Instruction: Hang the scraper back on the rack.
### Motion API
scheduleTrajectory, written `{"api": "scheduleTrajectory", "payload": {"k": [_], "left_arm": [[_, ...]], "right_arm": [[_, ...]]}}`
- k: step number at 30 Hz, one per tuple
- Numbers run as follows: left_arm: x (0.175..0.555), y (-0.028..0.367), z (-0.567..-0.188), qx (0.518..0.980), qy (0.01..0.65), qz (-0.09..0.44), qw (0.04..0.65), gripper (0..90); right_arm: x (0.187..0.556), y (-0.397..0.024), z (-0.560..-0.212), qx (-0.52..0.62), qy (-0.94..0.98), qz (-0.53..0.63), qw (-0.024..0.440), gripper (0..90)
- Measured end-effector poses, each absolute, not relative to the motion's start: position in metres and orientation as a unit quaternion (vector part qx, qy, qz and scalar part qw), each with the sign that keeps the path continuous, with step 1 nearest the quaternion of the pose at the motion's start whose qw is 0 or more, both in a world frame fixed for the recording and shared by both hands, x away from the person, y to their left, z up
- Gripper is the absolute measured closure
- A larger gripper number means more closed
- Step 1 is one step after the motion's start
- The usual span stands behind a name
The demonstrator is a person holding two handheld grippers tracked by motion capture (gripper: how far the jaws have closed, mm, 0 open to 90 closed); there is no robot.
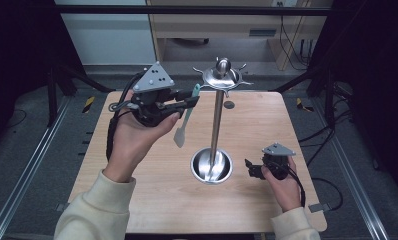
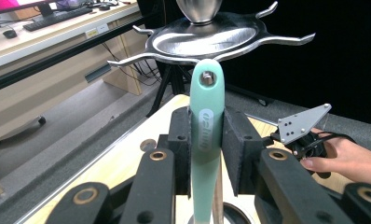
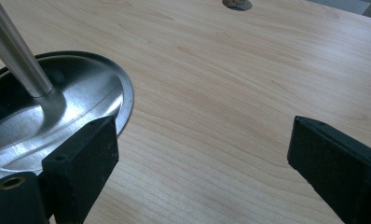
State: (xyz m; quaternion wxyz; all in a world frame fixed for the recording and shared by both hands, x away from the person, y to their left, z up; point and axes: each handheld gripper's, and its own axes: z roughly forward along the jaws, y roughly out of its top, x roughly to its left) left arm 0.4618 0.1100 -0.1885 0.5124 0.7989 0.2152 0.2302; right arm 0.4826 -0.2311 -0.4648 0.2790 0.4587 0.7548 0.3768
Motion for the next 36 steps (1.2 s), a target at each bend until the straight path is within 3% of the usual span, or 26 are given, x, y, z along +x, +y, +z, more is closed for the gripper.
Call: {"api": "scheduleTrajectory", "payload": {"k": [36], "left_arm": [[0.471, 0.1007, -0.1923, 0.801, 0.211, 0.223, 0.513, 73.6]], "right_arm": [[0.4827, -0.2316, -0.4647, 0.458, 0.755, 0.378, 0.279, 9.0]]}}
